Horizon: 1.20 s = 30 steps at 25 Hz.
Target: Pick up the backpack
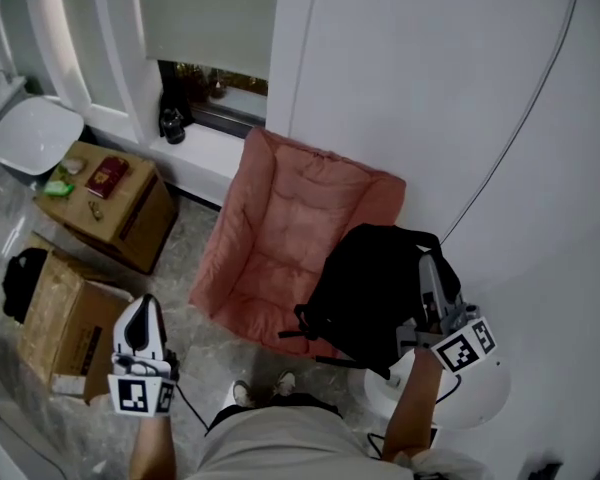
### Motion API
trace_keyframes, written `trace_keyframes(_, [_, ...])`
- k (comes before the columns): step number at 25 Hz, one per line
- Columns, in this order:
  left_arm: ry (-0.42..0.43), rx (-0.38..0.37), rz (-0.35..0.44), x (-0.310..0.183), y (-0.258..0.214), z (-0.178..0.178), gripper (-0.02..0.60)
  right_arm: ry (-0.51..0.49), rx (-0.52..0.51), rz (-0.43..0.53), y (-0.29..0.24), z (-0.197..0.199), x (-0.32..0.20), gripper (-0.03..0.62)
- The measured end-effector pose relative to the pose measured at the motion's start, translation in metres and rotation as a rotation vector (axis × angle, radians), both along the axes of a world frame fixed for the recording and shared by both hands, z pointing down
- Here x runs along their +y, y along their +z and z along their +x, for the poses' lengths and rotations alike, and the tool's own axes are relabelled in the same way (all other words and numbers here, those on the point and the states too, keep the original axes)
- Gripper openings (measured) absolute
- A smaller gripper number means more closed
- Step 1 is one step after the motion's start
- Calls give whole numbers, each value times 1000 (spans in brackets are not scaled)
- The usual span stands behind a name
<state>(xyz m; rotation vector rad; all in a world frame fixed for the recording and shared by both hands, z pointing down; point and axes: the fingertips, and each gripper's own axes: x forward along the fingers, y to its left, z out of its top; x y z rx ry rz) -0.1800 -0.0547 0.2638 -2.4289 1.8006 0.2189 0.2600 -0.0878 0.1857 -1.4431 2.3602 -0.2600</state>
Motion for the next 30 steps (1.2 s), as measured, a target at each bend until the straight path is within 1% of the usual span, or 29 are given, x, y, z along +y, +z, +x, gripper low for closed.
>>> trace_keyframes(5, [-44, 11, -10, 9, -5, -16, 15, 55, 8, 2, -6, 13, 18, 35])
trace_keyframes(10, [-56, 13, -9, 16, -6, -21, 15, 102, 6, 2, -6, 29, 30, 35])
trace_keyframes(17, [-73, 11, -5, 24, -12, -27, 15, 137, -3, -6, -6, 42, 38, 35])
trace_keyframes(21, [-69, 8, -1, 26, -17, -30, 15, 147, 0, -10, -4, 42, 39, 35])
trace_keyframes(25, [-89, -7, -20, 30, -15, -31, 15, 149, 5, -10, -2, 45, 38, 34])
trace_keyframes(30, [-50, -12, -6, 31, -20, -12, 15, 133, 17, -21, -4, 41, 37, 34])
